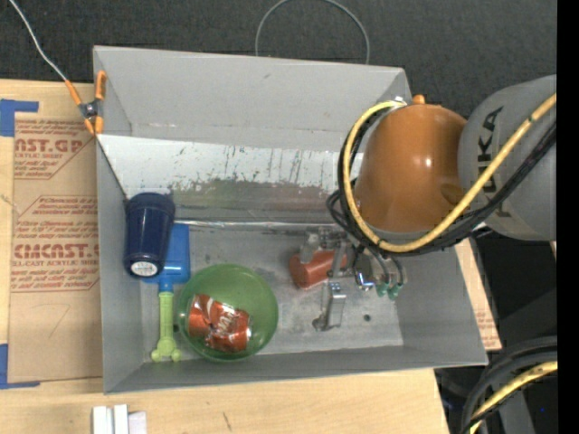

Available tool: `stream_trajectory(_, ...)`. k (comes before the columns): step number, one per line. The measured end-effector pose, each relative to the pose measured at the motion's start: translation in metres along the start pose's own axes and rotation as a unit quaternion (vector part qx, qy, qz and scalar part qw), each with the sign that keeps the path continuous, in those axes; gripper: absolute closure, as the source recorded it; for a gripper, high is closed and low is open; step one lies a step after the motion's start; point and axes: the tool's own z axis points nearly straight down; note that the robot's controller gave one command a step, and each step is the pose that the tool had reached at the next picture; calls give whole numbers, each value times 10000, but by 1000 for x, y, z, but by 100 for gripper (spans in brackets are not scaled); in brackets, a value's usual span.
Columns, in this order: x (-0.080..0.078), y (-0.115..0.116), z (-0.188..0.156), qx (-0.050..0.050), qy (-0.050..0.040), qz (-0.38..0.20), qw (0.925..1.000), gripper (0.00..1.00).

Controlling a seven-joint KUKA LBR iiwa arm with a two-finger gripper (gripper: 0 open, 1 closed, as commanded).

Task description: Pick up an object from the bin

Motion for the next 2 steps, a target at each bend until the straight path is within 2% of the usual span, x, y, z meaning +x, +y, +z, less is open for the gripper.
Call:
stream_trajectory(1, -2, 0, -4, -3, -42, 6, 10000, 0)
stream_trajectory(2, -32, -53, 79, 4, -40, -270, 9996, 0)
